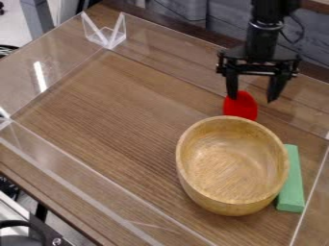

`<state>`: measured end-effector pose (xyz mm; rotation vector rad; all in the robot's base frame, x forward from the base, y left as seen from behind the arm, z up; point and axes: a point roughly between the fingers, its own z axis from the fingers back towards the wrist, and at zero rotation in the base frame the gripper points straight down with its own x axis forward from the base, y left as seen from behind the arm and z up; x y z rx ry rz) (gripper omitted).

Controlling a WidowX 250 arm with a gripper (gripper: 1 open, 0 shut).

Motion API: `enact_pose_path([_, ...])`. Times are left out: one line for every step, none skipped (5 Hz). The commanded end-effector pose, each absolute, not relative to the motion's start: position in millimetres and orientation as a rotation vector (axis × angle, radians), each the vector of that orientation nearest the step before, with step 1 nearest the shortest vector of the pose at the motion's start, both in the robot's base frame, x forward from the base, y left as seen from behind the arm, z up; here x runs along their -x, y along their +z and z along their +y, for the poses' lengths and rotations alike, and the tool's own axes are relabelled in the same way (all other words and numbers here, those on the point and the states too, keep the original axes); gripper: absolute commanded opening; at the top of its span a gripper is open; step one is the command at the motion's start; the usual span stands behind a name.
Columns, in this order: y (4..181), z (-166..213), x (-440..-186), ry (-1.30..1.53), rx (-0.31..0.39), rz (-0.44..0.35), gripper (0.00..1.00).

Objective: Move the red fruit to the left

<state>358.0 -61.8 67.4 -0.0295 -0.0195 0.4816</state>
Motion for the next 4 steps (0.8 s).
enact_pose_path([82.1, -64.1, -365.5, 0.459, 0.036, -0.075, 1.0])
enact_pose_path([84.5, -63.2, -365.9, 0.442, 0.03, -0.077, 1.0])
enact_pose_path([86.4, -62.9, -366.9, 0.42, 0.025, -0.079, 1.0])
enact_pose_path([81.6, -62.5, -370.6, 0.399, 0.02, -0.08, 1.0])
